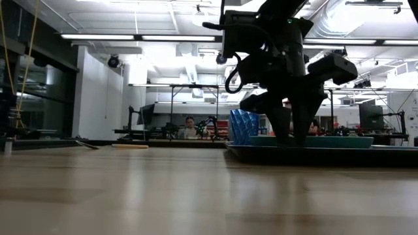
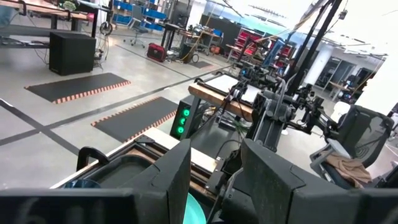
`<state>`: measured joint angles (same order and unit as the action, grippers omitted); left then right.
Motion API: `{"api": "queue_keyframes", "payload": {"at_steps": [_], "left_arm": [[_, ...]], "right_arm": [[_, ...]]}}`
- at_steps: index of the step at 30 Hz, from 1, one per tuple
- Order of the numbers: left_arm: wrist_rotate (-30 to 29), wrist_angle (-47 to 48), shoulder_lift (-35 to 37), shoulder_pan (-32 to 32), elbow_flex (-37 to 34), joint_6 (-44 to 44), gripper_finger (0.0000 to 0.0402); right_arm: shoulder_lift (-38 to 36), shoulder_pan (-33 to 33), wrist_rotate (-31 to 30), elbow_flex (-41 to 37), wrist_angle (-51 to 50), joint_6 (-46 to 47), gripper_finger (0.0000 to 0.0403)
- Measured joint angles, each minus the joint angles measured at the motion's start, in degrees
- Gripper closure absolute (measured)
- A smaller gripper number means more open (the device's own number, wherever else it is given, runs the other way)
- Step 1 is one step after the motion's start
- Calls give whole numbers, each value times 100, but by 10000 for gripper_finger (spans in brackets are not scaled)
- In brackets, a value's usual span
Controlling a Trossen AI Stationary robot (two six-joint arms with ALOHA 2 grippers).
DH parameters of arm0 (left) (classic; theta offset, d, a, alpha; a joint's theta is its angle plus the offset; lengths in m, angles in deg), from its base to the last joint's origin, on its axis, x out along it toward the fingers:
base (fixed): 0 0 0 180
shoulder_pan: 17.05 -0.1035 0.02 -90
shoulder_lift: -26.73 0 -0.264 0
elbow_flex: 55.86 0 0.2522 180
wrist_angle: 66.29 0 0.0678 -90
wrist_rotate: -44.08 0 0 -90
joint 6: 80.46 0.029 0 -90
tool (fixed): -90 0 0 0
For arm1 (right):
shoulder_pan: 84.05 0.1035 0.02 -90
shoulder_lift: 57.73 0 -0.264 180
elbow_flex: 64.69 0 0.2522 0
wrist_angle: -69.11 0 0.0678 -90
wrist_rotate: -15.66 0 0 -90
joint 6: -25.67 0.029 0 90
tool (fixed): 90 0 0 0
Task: Pick and place plate/cup/fork/spoon on tray
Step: Put the blue fork on the black tray to bottom of the blue plate, then put the orange spoon on the black tray to bottom of the blue plate
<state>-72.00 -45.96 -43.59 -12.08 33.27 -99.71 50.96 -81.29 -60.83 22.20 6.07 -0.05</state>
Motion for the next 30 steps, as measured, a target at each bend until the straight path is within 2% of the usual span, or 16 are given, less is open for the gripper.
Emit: {"api": "queue_keyframes", "payload": {"at_steps": [6,11,16,19,21,23,25,30], "left_arm": [[2,203,93,0,0,368,271],[-123,877,422,-54,8,450,271],[-799,2342,685,-171,9,285,271],[-1383,3592,681,-429,9,-264,271],[-1460,4418,611,-839,9,-801,271],[-1222,5147,490,-1405,2,-966,270],[-906,5471,354,-2059,-140,-771,268],[583,5073,7,-3672,-761,218,243]], "right_arm": [[-445,-165,-2,0,-229,276,265],[-1364,-428,23,-2,-299,892,265],[-2375,-636,14,-2,21,1820,265],[-2851,-664,-148,-2,405,2371,265],[-3089,-664,-393,-2,708,2700,265],[-3259,-646,-634,-2,971,2950,265],[-3354,-637,-892,-2,1165,3129,265],[-3375,-638,-1362,-2,1315,3410,265]]}}
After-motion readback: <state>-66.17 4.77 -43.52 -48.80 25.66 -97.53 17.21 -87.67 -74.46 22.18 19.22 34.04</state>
